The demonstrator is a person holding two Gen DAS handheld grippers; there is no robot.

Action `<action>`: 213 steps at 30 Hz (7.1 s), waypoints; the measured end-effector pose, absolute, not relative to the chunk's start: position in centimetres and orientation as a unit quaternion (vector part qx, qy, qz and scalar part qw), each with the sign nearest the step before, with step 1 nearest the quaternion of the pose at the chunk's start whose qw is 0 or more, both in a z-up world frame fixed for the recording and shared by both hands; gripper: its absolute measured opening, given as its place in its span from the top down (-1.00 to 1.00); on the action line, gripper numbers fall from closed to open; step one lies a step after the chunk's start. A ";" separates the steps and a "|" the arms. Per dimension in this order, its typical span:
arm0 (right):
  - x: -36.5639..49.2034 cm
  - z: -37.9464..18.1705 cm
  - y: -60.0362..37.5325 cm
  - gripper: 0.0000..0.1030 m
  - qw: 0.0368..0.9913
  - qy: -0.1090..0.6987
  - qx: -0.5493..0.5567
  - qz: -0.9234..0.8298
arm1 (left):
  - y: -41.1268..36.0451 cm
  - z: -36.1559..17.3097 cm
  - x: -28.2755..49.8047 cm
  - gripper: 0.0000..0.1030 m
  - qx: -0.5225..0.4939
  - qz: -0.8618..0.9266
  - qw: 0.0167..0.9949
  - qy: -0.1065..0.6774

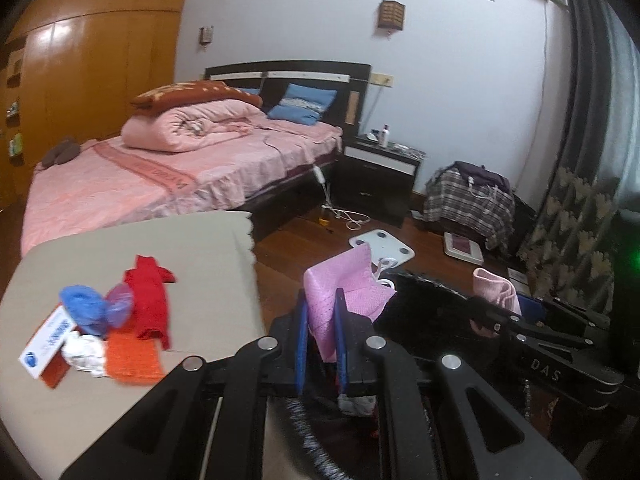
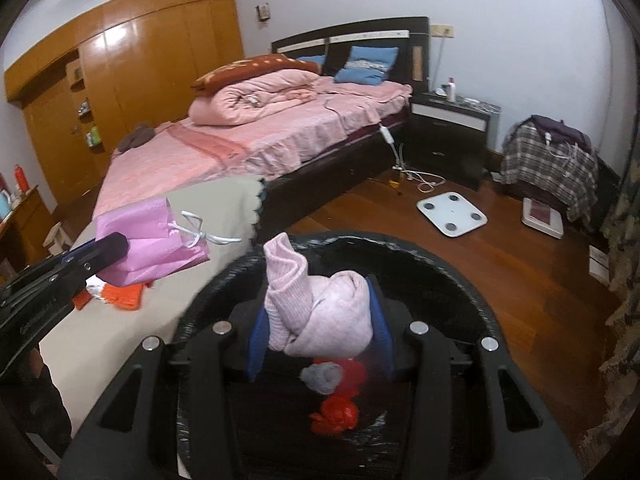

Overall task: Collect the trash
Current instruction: 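Carry the pink bag and pink sock over the bin and release them, then move both open grippers back over the table toward the white box, then grasp the white medicine box with the left gripper and lift it, then grasp the blue plastic bag with the right gripper while the left gripper holds the box, then carry the white box and blue bag over the bin and release them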

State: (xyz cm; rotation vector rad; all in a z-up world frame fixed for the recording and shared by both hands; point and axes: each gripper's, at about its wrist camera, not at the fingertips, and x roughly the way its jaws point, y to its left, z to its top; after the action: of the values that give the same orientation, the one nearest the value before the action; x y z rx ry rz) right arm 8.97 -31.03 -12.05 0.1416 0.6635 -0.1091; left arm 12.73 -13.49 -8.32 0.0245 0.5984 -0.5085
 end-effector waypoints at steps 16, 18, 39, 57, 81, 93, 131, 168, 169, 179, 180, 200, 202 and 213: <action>8.6 -13.4 -34.3 -0.63 0.936 0.330 0.073 -0.101 | -15.6 -10.1 13.6 0.02 0.015 -0.272 0.911 0.310; 8.5 -13.0 -34.1 -0.81 0.939 0.322 0.073 -0.100 | -14.5 -9.7 13.4 -0.18 0.017 -0.259 0.918 0.299; 13.3 -12.1 -20.0 -0.88 0.945 0.324 0.042 0.033 | 2.2 -9.6 11.7 -0.60 0.010 -0.068 0.957 0.283; 19.2 -15.2 -10.3 -0.88 0.932 0.350 0.013 0.094 | 14.2 -14.7 16.1 -0.60 -0.019 0.039 0.948 0.314; 21.0 -16.7 -9.5 -0.88 0.929 0.360 0.005 0.089 | 10.8 -15.7 17.2 0.09 -0.039 -0.062 0.944 0.323; 21.9 -17.5 -8.4 -0.88 0.926 0.363 0.000 0.100 | 13.9 -16.4 19.4 -0.46 -0.049 -0.020 0.940 0.337; 23.9 -15.8 -6.8 -0.88 0.935 0.332 0.017 0.121 | 14.7 -15.1 18.9 -0.07 -0.070 -0.002 0.940 0.333; 25.5 -12.6 -2.1 0.46 0.916 0.322 0.018 0.240 | 15.1 -10.4 18.5 -0.07 -0.046 0.030 0.956 0.289; 25.2 -12.2 -2.5 0.46 0.917 0.319 0.021 0.238 | 14.7 -10.0 18.3 -0.07 -0.046 0.026 0.957 0.286; 21.2 -9.5 -7.7 0.46 0.930 0.300 0.043 0.209 | 9.6 -7.4 16.7 -0.07 -0.038 -0.014 0.961 0.274; 20.7 -9.1 -8.4 0.46 0.932 0.297 0.044 0.203 | 9.1 -7.3 16.6 -0.07 -0.037 -0.018 0.961 0.274; 13.2 -6.9 -20.6 0.46 0.955 0.273 0.052 0.104 | -3.1 -6.1 13.2 -0.08 -0.016 -0.128 0.953 0.274; 12.6 -6.9 -21.6 0.46 0.956 0.272 0.053 0.093 | -4.3 -6.1 12.9 -0.08 -0.012 -0.140 0.951 0.274; 9.7 -8.4 -27.7 0.46 0.957 0.282 0.068 0.028 | -10.7 -6.5 12.0 -0.08 0.008 -0.206 0.938 0.280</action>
State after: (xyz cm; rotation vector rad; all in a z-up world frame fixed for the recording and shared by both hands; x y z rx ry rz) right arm 9.70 -27.75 -8.36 0.1372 0.5720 0.0575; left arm 12.05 -10.66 -6.51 0.0170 0.5716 -0.4216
